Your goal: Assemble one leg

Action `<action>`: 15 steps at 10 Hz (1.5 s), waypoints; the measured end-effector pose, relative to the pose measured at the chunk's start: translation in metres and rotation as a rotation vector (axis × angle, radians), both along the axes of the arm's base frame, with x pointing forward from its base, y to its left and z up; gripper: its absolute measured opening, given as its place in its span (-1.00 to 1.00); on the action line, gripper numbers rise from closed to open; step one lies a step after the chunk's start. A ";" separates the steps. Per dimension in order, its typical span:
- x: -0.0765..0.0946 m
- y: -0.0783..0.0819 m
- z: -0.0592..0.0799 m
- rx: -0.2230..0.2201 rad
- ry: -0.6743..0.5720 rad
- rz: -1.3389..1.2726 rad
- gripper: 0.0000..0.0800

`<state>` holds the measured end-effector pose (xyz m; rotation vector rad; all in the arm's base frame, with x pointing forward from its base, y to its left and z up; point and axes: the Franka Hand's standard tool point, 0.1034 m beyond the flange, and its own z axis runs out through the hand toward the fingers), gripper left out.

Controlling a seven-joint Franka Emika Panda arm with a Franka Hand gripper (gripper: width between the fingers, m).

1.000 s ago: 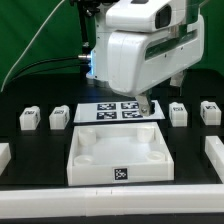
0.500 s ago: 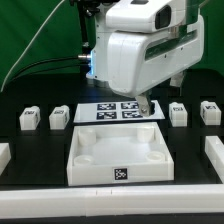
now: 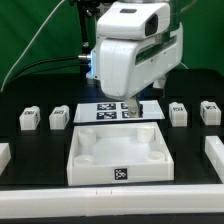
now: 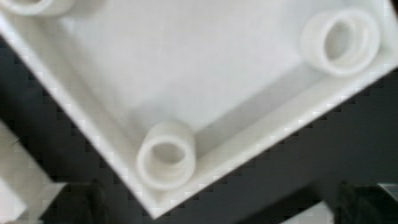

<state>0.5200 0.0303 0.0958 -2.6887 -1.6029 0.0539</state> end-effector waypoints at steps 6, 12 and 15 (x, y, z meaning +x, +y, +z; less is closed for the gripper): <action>-0.014 -0.011 -0.005 0.000 0.025 0.041 0.62; -0.071 -0.024 -0.030 0.016 0.064 0.488 0.62; -0.081 -0.023 -0.048 0.028 0.082 0.480 0.62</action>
Offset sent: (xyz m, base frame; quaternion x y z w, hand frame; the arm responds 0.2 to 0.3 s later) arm 0.0000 0.0000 0.0000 0.0000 0.0000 0.0000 1.0000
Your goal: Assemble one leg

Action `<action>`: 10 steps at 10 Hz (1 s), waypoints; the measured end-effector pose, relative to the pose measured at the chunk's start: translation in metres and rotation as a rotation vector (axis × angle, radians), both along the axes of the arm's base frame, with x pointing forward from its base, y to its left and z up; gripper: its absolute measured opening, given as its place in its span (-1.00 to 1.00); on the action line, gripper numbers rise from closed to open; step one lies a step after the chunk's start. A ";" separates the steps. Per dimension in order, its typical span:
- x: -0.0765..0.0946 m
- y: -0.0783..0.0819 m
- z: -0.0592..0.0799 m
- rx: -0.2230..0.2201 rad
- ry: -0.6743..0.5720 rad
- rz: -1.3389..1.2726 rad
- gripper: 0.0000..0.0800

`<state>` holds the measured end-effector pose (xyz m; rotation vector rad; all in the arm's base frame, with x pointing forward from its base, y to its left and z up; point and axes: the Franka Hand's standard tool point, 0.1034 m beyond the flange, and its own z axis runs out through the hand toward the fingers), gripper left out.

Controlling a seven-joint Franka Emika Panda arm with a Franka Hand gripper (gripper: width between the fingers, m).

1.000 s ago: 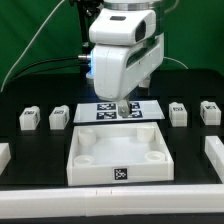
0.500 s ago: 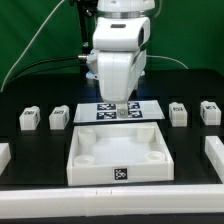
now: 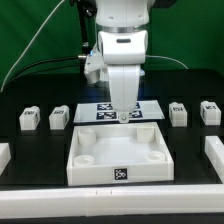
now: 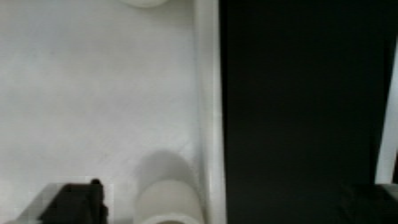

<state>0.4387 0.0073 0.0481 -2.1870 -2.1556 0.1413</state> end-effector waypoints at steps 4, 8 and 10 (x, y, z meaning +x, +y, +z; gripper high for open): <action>-0.001 0.002 -0.027 0.010 0.042 -0.003 0.62; -0.003 0.001 -0.030 0.008 0.049 -0.020 0.31; -0.003 0.001 -0.030 0.008 0.050 -0.021 -0.38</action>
Offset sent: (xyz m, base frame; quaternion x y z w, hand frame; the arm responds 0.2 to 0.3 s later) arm 0.0026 0.0040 -0.0194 0.0127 0.0183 0.0025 0.9997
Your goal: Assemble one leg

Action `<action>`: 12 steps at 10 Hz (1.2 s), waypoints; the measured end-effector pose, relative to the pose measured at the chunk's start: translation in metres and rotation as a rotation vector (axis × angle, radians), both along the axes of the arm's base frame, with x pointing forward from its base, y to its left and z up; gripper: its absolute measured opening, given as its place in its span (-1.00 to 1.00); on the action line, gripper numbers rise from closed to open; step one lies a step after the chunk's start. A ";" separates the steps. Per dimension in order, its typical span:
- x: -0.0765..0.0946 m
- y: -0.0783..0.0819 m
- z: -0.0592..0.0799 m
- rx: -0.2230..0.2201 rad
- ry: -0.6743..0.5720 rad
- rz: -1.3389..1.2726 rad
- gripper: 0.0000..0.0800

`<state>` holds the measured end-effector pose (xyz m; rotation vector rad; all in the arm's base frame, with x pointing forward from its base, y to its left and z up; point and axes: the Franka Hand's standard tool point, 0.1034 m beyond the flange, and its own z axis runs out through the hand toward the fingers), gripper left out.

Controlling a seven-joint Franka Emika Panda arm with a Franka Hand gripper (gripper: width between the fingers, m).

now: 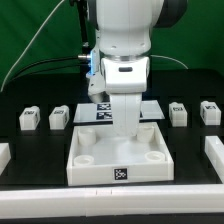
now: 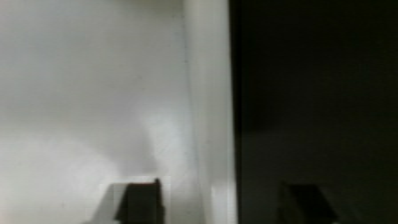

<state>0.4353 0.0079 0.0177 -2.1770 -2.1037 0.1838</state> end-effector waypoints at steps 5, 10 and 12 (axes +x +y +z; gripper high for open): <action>0.001 0.000 0.000 0.000 -0.003 -0.001 -0.84; 0.001 0.000 0.000 0.000 -0.003 -0.001 -0.84; 0.003 0.004 0.000 0.000 -0.006 -0.004 -0.84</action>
Offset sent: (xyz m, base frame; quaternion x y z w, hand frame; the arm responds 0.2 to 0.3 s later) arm 0.0000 0.0000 0.0000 0.0000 0.0000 0.0000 1.0000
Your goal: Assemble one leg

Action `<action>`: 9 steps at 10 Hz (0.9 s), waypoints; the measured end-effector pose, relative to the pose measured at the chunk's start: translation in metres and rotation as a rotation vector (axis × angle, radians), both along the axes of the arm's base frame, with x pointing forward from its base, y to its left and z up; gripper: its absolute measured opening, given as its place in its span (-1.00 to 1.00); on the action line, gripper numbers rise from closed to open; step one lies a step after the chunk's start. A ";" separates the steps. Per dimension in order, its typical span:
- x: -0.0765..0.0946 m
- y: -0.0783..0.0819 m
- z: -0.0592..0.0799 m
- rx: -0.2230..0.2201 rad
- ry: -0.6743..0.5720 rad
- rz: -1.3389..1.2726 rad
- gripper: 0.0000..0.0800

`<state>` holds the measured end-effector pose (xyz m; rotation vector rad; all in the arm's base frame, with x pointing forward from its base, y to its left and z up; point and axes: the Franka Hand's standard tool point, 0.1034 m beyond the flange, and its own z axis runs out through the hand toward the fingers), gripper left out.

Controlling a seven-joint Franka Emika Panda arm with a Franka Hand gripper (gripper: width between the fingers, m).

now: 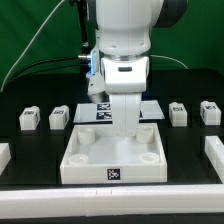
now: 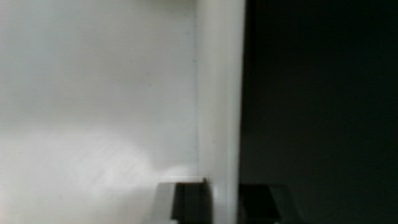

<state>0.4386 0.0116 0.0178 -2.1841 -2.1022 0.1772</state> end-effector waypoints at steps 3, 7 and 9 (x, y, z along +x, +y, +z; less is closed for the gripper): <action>0.014 0.026 0.000 0.005 -0.015 0.002 -0.84; 0.038 0.054 0.000 0.020 -0.045 0.004 -0.84; 0.041 0.069 0.000 0.033 -0.051 0.022 -0.84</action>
Offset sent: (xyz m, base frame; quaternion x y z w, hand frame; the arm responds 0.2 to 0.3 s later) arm 0.0213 0.0336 -0.0140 0.0218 -0.0045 -0.0041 0.9997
